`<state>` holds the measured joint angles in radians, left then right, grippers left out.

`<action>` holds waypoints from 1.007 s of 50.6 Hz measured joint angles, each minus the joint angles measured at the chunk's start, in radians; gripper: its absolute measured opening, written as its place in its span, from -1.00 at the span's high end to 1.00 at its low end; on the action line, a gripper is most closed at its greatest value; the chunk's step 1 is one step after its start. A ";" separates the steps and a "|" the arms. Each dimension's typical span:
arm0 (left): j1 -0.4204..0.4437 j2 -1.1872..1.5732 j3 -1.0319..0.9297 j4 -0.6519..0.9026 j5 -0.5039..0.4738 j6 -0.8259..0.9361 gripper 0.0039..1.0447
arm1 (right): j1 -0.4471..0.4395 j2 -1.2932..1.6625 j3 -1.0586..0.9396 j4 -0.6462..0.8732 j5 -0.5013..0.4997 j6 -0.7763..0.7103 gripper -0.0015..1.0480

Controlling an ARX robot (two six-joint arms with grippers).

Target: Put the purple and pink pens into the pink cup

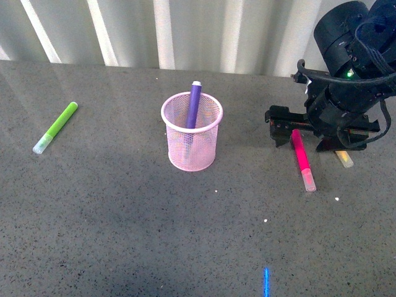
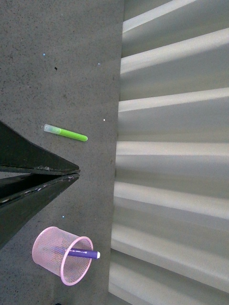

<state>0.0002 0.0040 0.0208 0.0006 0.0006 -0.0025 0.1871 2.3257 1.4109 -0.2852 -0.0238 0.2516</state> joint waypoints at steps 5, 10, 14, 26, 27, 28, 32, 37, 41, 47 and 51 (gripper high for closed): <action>0.000 0.000 0.000 0.000 0.000 0.000 0.93 | -0.006 0.003 0.000 0.008 0.005 0.000 -0.17; 0.000 0.000 0.000 0.000 0.000 0.000 0.93 | -0.009 0.005 0.000 0.020 0.008 0.000 0.16; 0.000 0.000 0.000 0.000 0.000 0.000 0.93 | -0.010 0.006 0.000 0.029 0.003 0.000 0.36; 0.000 0.000 0.000 0.000 0.000 0.000 0.93 | -0.007 0.007 -0.011 0.071 -0.016 0.000 0.78; 0.000 0.000 0.000 0.000 0.000 0.000 0.93 | -0.007 0.007 -0.012 0.075 -0.017 0.001 0.78; 0.000 0.000 0.000 0.000 0.000 0.000 0.93 | -0.006 0.006 -0.016 0.085 -0.019 0.004 0.78; 0.000 0.000 0.000 0.000 0.000 0.000 0.93 | -0.006 0.000 -0.037 0.128 -0.031 0.015 0.78; 0.000 0.000 0.000 0.000 0.000 0.000 0.93 | -0.001 -0.029 -0.087 0.216 -0.045 0.036 0.78; 0.000 0.000 0.000 0.000 0.000 0.000 0.93 | 0.006 -0.072 -0.129 0.283 -0.040 0.045 0.78; 0.000 0.000 0.000 0.000 0.000 0.000 0.93 | 0.018 -0.165 -0.184 0.367 -0.041 0.049 0.79; 0.000 0.000 0.000 0.000 0.000 0.000 0.93 | 0.027 -0.246 -0.214 0.410 -0.039 0.044 0.79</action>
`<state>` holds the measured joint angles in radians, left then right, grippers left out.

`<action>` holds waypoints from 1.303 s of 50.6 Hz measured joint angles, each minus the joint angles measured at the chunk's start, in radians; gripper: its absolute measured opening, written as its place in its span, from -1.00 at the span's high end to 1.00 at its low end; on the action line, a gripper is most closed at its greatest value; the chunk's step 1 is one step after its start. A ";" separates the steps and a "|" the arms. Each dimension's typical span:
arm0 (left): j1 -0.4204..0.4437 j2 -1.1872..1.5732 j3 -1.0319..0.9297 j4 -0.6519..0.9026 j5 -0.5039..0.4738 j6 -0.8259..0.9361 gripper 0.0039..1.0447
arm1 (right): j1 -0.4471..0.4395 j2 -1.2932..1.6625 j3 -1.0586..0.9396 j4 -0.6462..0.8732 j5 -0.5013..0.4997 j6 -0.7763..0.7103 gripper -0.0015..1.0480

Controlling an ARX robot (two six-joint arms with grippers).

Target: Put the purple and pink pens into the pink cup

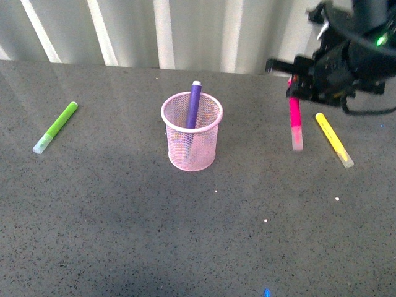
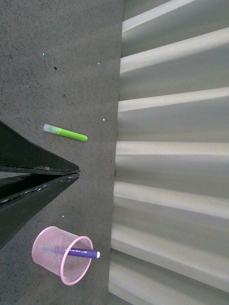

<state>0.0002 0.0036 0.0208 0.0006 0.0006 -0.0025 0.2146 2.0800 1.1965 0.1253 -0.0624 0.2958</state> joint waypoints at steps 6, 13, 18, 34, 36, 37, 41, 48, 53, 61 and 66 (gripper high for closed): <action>0.000 0.000 0.000 0.000 0.000 0.000 0.93 | 0.018 -0.150 -0.048 0.064 -0.002 -0.012 0.79; 0.000 0.000 0.000 0.000 0.000 0.000 0.93 | 0.041 -0.323 -0.119 0.183 -0.047 -0.035 0.79; 0.000 0.000 0.000 0.000 0.000 0.000 0.93 | 0.058 -0.429 -0.176 0.298 -0.080 -0.073 0.79; 0.000 0.000 0.000 0.000 0.000 -0.001 0.34 | 0.052 -0.475 -0.342 0.607 -0.262 -0.137 0.79; 0.000 0.000 0.000 0.000 0.000 -0.001 0.13 | 0.047 -0.465 -0.353 0.648 -0.290 -0.143 0.79; 0.000 0.000 0.000 0.000 0.000 -0.001 0.07 | 0.045 -0.457 -0.357 0.669 -0.308 -0.146 0.79; 0.000 0.000 0.000 0.000 0.000 -0.001 -0.28 | 0.043 -0.407 -0.359 0.723 -0.353 -0.182 0.79; 0.000 0.000 0.000 0.000 0.000 -0.001 -0.90 | 0.042 -0.290 -0.352 0.773 -0.407 -0.226 0.79; 0.000 0.000 0.000 0.000 0.000 0.000 -0.88 | 0.053 -0.222 -0.328 0.798 -0.411 -0.232 0.79; 0.000 0.000 0.000 0.000 0.000 0.000 -0.88 | 0.093 -0.159 -0.297 0.818 -0.414 -0.238 0.79; 0.000 0.000 0.000 0.000 0.000 0.000 -0.88 | 0.118 -0.129 -0.271 0.816 -0.414 -0.242 0.79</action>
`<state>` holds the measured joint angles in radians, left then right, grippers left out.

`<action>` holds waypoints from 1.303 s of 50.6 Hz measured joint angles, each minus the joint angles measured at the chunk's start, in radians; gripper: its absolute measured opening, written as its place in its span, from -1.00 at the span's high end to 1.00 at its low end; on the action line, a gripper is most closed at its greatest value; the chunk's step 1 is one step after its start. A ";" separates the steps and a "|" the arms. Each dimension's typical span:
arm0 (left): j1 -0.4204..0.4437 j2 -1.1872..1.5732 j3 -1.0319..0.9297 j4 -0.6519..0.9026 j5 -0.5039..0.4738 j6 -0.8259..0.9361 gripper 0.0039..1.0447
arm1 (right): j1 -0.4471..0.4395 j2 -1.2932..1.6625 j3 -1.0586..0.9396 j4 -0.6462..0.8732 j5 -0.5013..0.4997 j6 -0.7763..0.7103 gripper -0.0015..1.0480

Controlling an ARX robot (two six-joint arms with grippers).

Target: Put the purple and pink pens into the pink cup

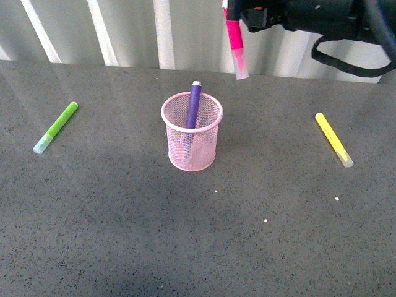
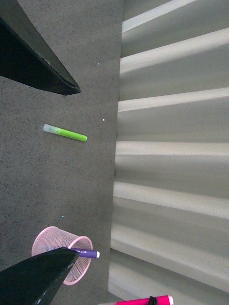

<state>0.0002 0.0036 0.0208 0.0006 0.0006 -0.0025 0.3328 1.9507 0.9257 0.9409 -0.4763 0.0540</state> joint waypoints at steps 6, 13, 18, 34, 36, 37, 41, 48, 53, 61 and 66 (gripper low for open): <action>0.000 0.000 0.000 0.000 0.000 0.000 -0.88 | 0.037 0.053 0.049 -0.013 0.005 -0.007 0.79; 0.000 0.000 0.000 0.000 0.000 0.000 -0.88 | 0.053 0.121 0.093 -0.030 0.026 -0.008 0.79; 0.000 0.000 0.000 0.000 0.000 0.000 -0.88 | 0.062 0.148 0.105 -0.034 0.033 0.000 0.79; 0.000 0.000 0.000 0.000 0.000 0.000 -0.88 | 0.111 0.206 0.131 -0.022 0.039 0.051 0.79; 0.000 0.000 0.000 0.000 0.000 0.000 -0.88 | 0.112 0.214 0.131 -0.022 0.047 0.052 0.79; 0.000 0.000 0.000 0.000 0.000 0.000 -0.88 | 0.113 0.217 0.132 -0.022 0.050 0.052 0.79; 0.000 0.000 0.000 0.000 0.000 0.000 -0.88 | 0.113 0.223 0.132 -0.021 0.053 0.054 0.79; 0.000 0.000 0.000 0.000 0.000 0.000 -0.88 | 0.113 0.228 0.132 -0.016 0.056 0.053 0.64; 0.000 0.000 0.000 0.000 0.000 0.000 -0.88 | 0.113 0.232 0.132 -0.015 0.056 0.053 0.23; 0.000 0.000 0.000 0.000 0.000 0.000 -0.88 | 0.113 0.233 0.132 -0.015 0.056 0.055 -0.37; 0.000 0.000 0.000 0.000 0.000 0.000 -0.88 | 0.112 0.233 0.132 -0.015 0.056 0.055 -0.71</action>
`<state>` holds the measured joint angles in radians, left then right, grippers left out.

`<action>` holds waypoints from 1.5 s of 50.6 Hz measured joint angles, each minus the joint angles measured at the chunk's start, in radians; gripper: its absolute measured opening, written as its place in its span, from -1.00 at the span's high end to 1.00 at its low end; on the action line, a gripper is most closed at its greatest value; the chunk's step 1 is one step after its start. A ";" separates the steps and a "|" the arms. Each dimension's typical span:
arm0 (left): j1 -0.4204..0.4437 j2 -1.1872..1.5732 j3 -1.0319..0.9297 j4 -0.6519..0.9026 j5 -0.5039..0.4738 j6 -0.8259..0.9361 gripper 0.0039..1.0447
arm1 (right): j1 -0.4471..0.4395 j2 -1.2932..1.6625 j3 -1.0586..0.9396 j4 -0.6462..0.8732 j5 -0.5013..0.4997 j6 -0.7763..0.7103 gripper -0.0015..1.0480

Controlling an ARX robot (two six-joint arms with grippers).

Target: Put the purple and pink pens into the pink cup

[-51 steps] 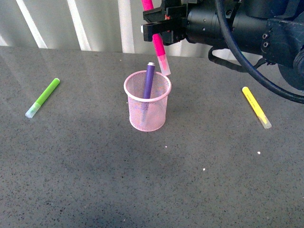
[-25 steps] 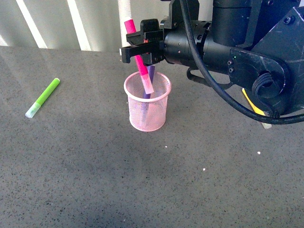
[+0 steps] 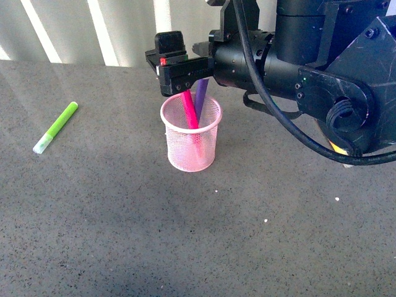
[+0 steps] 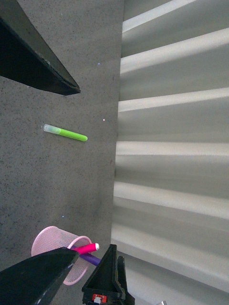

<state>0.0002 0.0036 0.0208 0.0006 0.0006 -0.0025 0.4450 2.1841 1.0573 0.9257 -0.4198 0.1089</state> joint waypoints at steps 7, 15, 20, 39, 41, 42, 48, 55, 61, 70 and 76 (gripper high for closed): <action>0.000 0.000 0.000 0.000 0.000 0.000 -0.88 | -0.004 -0.004 -0.005 0.003 0.018 0.011 -0.86; 0.000 0.000 0.000 0.000 0.000 0.000 -0.88 | -0.021 -0.067 -0.058 0.030 0.046 0.033 -0.87; 0.000 0.000 0.000 0.000 0.000 0.000 -0.88 | -0.044 -0.166 -0.121 0.037 0.081 0.028 -0.87; 0.000 0.000 0.000 0.000 0.000 0.000 -0.88 | -0.366 -0.778 -0.605 -0.047 0.119 -0.089 -0.87; 0.000 0.000 0.000 0.000 0.000 0.000 -0.88 | -0.412 -0.842 -0.648 -0.079 0.105 -0.093 -0.87; 0.000 0.000 0.000 0.000 0.000 0.000 -0.88 | -0.443 -0.886 -0.675 -0.101 0.094 -0.095 -0.87; 0.000 0.000 0.000 0.000 0.000 0.000 -0.88 | -0.589 -1.115 -0.790 -0.229 0.021 -0.111 -0.87; 0.000 0.000 0.000 0.000 0.000 0.000 -0.88 | -0.767 -1.409 -0.882 -0.434 -0.075 -0.129 -0.87; 0.000 0.000 0.000 0.000 0.000 0.000 -0.88 | -0.846 -1.573 -0.918 -0.543 -0.111 -0.130 -0.87; 0.000 0.000 0.000 0.000 0.000 0.000 -0.88 | -0.800 -1.630 -0.952 -0.499 0.055 -0.122 -0.58; 0.000 -0.002 0.000 0.000 0.000 0.000 -0.88 | -0.724 -1.710 -0.979 -0.535 0.155 -0.120 -0.14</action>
<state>0.0002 0.0021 0.0208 0.0006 0.0010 -0.0025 -0.2790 0.4740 0.0784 0.3904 -0.2646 -0.0113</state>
